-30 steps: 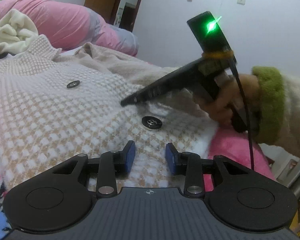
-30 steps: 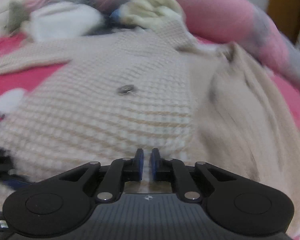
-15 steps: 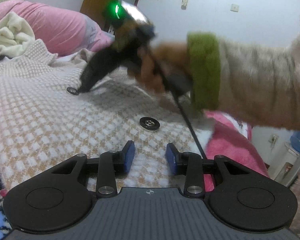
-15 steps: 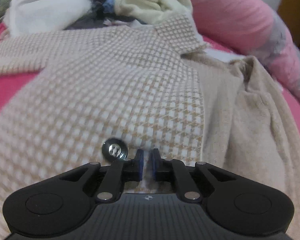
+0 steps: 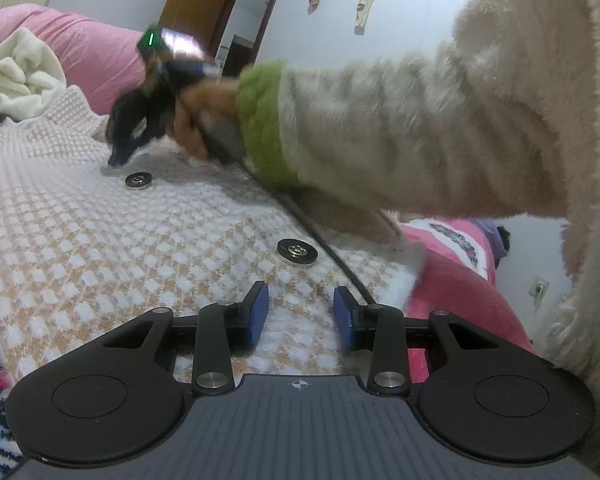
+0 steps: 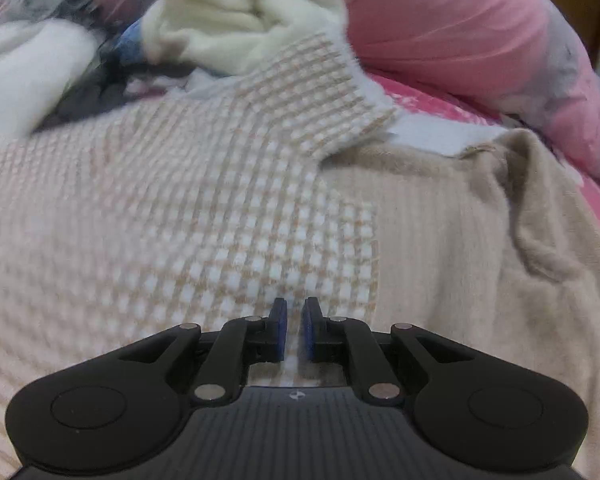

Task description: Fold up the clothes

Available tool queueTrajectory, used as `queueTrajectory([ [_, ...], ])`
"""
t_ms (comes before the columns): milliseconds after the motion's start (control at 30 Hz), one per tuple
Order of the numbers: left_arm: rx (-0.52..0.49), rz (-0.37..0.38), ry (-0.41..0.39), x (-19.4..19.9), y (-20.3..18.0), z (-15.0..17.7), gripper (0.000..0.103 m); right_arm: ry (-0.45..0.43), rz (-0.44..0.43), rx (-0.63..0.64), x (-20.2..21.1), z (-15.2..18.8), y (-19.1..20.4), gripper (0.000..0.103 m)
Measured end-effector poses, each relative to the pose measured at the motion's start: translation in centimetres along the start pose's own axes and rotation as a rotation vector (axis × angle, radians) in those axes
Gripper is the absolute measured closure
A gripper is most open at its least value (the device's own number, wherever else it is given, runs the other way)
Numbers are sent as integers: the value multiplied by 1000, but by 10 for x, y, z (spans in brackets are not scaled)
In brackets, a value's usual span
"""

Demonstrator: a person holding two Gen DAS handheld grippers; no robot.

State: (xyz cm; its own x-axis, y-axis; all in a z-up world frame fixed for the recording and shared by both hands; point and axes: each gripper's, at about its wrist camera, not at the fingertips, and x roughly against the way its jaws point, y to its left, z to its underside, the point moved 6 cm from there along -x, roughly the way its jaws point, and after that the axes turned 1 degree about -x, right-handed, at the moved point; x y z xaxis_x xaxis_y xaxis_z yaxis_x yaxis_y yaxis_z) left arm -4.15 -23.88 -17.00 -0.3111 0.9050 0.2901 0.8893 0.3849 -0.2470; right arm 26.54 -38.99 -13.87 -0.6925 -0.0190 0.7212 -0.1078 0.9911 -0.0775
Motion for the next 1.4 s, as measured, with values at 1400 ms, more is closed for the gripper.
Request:
queueTrajectory([
  [1400,92,86,-3,17,10,-3,63,-72,47,-77,19,-98,-21,95],
])
